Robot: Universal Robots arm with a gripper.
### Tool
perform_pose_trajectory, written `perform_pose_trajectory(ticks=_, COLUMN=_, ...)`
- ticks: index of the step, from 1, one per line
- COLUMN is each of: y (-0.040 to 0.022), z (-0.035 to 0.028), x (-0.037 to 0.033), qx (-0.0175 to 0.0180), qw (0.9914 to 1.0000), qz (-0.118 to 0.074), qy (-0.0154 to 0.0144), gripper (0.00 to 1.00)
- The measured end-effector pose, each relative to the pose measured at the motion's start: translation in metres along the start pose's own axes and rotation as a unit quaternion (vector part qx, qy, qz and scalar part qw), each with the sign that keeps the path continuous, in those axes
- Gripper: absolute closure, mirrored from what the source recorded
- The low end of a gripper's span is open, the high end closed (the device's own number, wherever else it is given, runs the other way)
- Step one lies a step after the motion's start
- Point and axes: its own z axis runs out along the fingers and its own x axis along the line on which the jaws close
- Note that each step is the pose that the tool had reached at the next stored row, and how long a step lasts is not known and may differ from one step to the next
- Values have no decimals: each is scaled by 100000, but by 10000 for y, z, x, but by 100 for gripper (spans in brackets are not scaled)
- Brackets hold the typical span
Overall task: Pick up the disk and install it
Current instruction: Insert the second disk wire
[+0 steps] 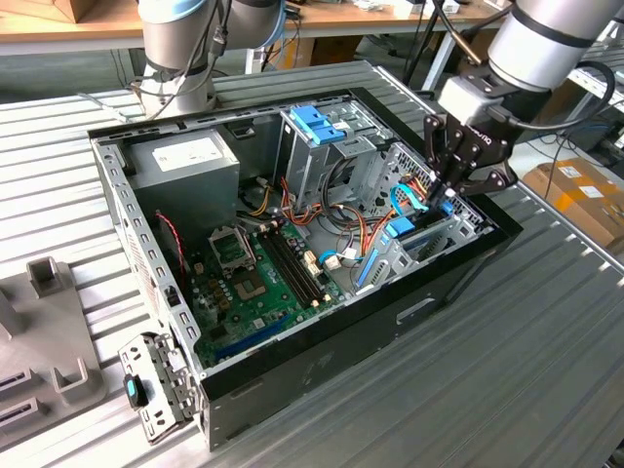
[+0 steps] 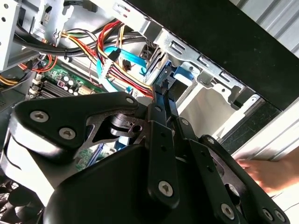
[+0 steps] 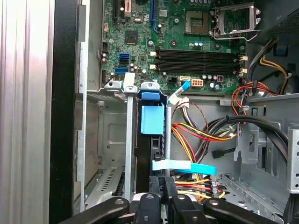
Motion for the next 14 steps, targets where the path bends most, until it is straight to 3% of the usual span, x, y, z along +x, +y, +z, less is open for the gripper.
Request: perform_pose_trajectory(ticks=14, y=0, z=64, x=7, qx=-55, qw=100000, qz=-57, qy=22, gripper=84)
